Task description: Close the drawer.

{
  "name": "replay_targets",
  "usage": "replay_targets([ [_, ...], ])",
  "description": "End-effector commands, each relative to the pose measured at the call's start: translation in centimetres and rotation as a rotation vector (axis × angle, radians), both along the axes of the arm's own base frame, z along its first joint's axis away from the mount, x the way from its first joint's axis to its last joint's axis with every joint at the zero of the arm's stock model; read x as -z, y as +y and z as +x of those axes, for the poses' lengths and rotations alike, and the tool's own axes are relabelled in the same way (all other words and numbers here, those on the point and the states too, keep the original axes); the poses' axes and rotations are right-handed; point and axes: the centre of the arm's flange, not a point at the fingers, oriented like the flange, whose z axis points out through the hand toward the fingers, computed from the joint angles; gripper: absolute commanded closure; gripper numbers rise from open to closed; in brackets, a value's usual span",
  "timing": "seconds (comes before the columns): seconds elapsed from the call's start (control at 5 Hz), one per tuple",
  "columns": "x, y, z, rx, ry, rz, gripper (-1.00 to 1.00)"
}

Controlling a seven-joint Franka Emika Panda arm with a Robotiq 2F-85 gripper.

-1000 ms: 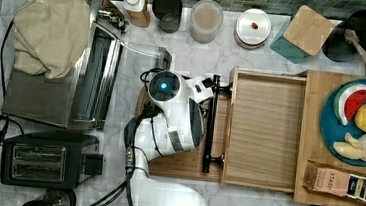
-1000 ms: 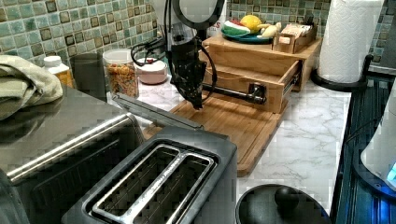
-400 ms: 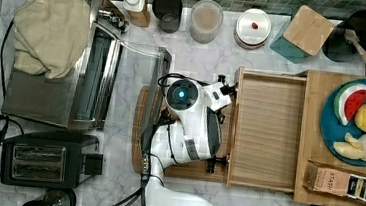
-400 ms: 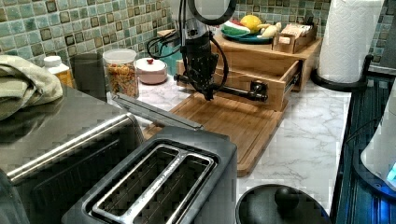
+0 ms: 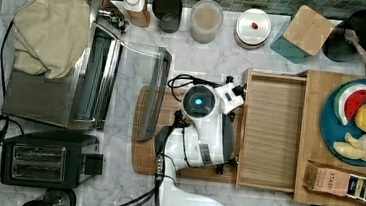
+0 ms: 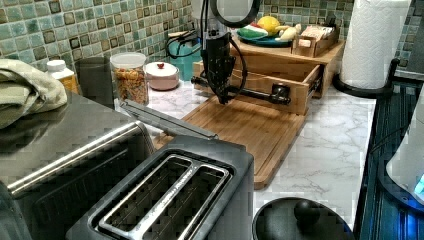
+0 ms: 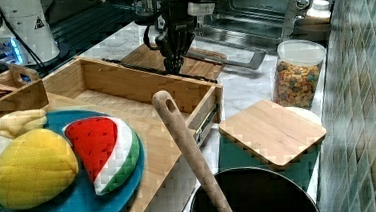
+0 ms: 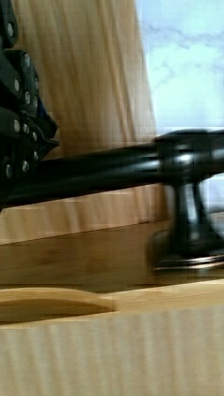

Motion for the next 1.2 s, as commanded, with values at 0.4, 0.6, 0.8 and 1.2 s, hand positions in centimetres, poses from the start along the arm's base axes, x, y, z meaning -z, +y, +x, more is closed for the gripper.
replay_targets([
  [0.4, -5.8, -28.4, -3.8, 0.086, -0.022, -0.121, 1.0],
  [0.6, -5.7, -32.9, -3.7, 0.081, 0.021, -0.112, 1.0],
  [0.8, -6.8, -36.0, -4.5, 0.078, 0.037, -0.12, 1.0],
  [1.2, -6.8, -36.0, -4.5, 0.078, 0.038, -0.12, 1.0],
])
